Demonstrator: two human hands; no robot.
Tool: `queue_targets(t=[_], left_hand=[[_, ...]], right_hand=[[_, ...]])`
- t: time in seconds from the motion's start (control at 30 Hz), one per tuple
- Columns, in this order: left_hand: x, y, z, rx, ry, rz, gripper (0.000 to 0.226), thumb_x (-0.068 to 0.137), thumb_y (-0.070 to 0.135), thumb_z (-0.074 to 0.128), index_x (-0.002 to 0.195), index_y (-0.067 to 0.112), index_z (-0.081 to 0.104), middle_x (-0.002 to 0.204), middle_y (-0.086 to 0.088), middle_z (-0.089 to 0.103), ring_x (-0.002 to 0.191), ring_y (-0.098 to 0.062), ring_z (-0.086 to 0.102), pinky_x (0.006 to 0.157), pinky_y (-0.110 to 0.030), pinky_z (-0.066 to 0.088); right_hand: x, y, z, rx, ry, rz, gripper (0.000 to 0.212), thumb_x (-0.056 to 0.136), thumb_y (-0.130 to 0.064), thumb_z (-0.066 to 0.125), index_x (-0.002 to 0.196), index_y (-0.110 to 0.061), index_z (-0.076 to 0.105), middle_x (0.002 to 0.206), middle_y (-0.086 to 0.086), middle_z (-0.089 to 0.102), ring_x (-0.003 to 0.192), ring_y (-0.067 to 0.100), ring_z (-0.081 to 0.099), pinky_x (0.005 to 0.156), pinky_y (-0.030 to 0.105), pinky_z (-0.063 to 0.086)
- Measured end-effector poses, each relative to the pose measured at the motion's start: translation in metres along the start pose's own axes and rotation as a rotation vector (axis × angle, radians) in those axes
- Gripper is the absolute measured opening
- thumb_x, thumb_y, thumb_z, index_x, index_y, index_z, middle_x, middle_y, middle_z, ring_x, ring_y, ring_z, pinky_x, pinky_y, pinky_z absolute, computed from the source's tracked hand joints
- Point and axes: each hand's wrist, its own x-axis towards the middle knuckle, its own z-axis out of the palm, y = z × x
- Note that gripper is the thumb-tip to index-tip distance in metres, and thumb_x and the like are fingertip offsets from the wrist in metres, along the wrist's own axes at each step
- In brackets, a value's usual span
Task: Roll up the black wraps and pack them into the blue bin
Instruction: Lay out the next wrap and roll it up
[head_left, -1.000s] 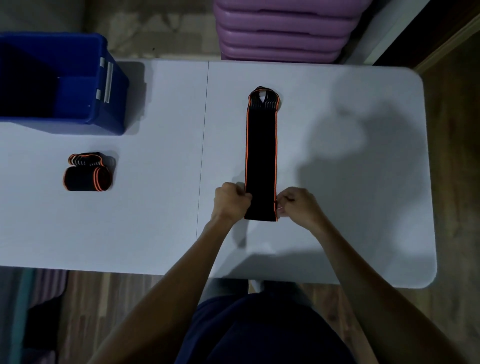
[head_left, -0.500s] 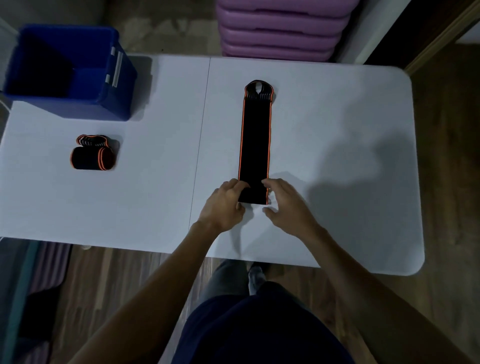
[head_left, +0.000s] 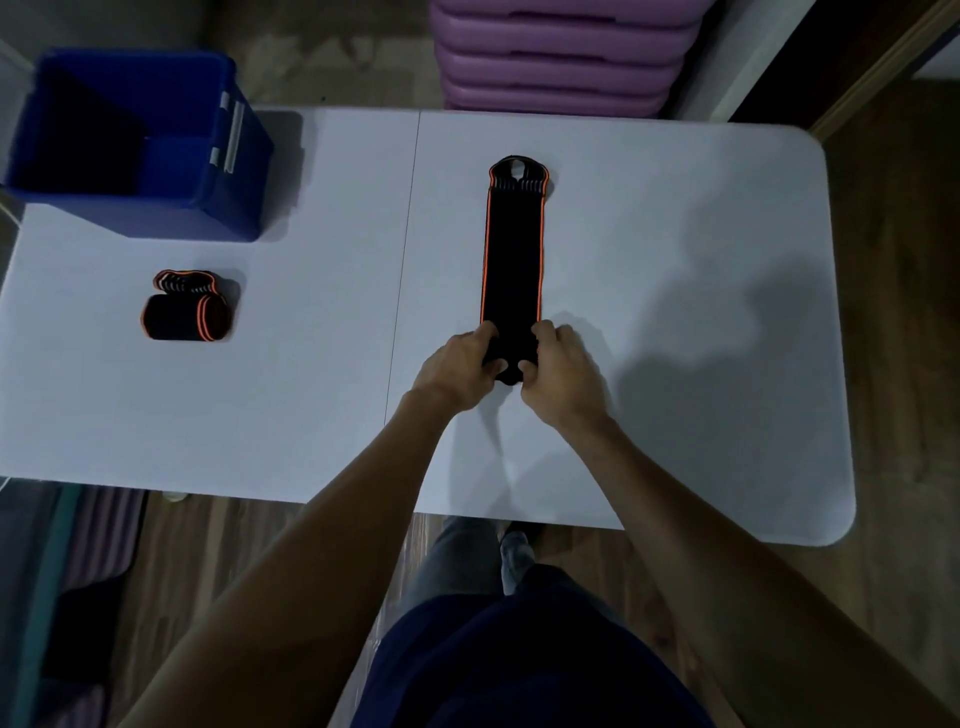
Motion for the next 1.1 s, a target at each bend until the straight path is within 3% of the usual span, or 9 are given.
queue_targets(t=[0.1, 0.2, 0.37, 0.47, 0.57, 0.7, 0.83, 1.0, 1.1], left_hand=[[0.007, 0.004, 0.001, 0.035, 0.039, -0.021, 0.029, 0.095, 0.024, 0.059, 0.121, 0.011, 0.057, 0.108, -0.013, 0.062, 0.090, -0.034, 0.064, 0.071, -0.040, 0.053], [0.008, 0.005, 0.004, 0.060, 0.100, -0.028, 0.031, 0.096, 0.026, 0.059, 0.124, 0.013, 0.061, 0.113, -0.012, 0.054, 0.091, -0.033, 0.063, 0.069, -0.036, 0.048], [0.003, -0.007, 0.006, 0.245, 0.229, 0.099, 0.035, 0.094, 0.028, 0.061, 0.126, 0.012, 0.059, 0.116, -0.010, 0.055, 0.102, -0.027, 0.058, 0.067, -0.039, 0.055], [-0.001, -0.016, 0.007, 0.321, 0.277, 0.282, 0.035, 0.081, 0.016, 0.065, 0.115, 0.010, 0.065, 0.108, -0.006, 0.062, 0.095, -0.026, 0.061, 0.065, -0.039, 0.058], [0.004, -0.019, 0.003, 0.332, 0.226, 0.333, 0.043, 0.075, 0.016, 0.067, 0.118, 0.010, 0.064, 0.109, -0.004, 0.065, 0.097, -0.026, 0.062, 0.069, -0.037, 0.057], [0.017, -0.017, -0.012, 0.243, 0.091, 0.321, 0.043, 0.080, 0.018, 0.067, 0.122, 0.013, 0.057, 0.109, -0.004, 0.064, 0.096, -0.025, 0.059, 0.065, -0.031, 0.044], [0.035, -0.021, -0.028, 0.206, -0.022, 0.332, 0.030, 0.080, 0.025, 0.067, 0.109, 0.018, 0.063, 0.109, 0.002, 0.064, 0.103, -0.020, 0.055, 0.066, -0.028, 0.038], [0.050, -0.014, -0.042, 0.105, -0.128, 0.236, 0.027, 0.083, 0.032, 0.067, 0.106, 0.019, 0.072, 0.109, 0.003, 0.065, 0.101, -0.019, 0.057, 0.075, -0.038, 0.052], [0.061, -0.009, -0.051, 0.115, -0.143, 0.176, 0.024, 0.086, 0.035, 0.062, 0.096, 0.016, 0.071, 0.102, 0.002, 0.065, 0.090, -0.023, 0.061, 0.071, -0.037, 0.053]], right_hand=[[-0.004, 0.005, 0.007, -0.119, 0.093, -0.211, 0.034, 0.083, -0.009, 0.065, 0.116, -0.010, 0.058, 0.118, 0.009, 0.057, 0.107, 0.030, 0.055, 0.080, 0.037, 0.053], [-0.003, 0.014, 0.017, -0.209, 0.028, -0.349, 0.038, 0.077, -0.013, 0.067, 0.114, -0.007, 0.063, 0.116, 0.010, 0.062, 0.105, 0.030, 0.060, 0.093, 0.039, 0.053], [0.011, 0.011, 0.015, -0.271, -0.050, -0.354, 0.042, 0.069, -0.004, 0.077, 0.110, -0.008, 0.067, 0.104, 0.010, 0.066, 0.093, 0.030, 0.063, 0.087, 0.038, 0.055], [0.023, 0.006, 0.003, -0.216, -0.112, -0.353, 0.045, 0.080, -0.006, 0.070, 0.124, -0.010, 0.062, 0.113, 0.010, 0.064, 0.103, 0.031, 0.060, 0.088, 0.038, 0.051], [0.032, 0.012, -0.005, -0.166, -0.178, -0.371, 0.050, 0.091, -0.016, 0.061, 0.139, -0.008, 0.050, 0.128, 0.011, 0.056, 0.115, 0.031, 0.053, 0.094, 0.036, 0.046], [0.030, 0.014, -0.002, -0.093, -0.196, -0.374, 0.040, 0.092, -0.016, 0.056, 0.131, -0.008, 0.054, 0.131, 0.010, 0.044, 0.120, 0.029, 0.041, 0.104, 0.033, 0.041], [0.034, 0.015, 0.007, -0.018, -0.198, -0.283, 0.037, 0.095, -0.017, 0.052, 0.132, -0.013, 0.052, 0.132, 0.006, 0.037, 0.120, 0.021, 0.025, 0.100, 0.024, 0.032], [0.047, 0.012, 0.008, 0.061, -0.194, -0.195, 0.033, 0.092, -0.015, 0.054, 0.124, -0.012, 0.060, 0.118, 0.007, 0.050, 0.112, 0.027, 0.043, 0.100, 0.031, 0.040], [0.060, 0.007, 0.000, 0.155, -0.123, -0.108, 0.027, 0.091, -0.013, 0.055, 0.118, -0.016, 0.061, 0.112, 0.004, 0.064, 0.105, 0.026, 0.056, 0.085, 0.029, 0.044]])
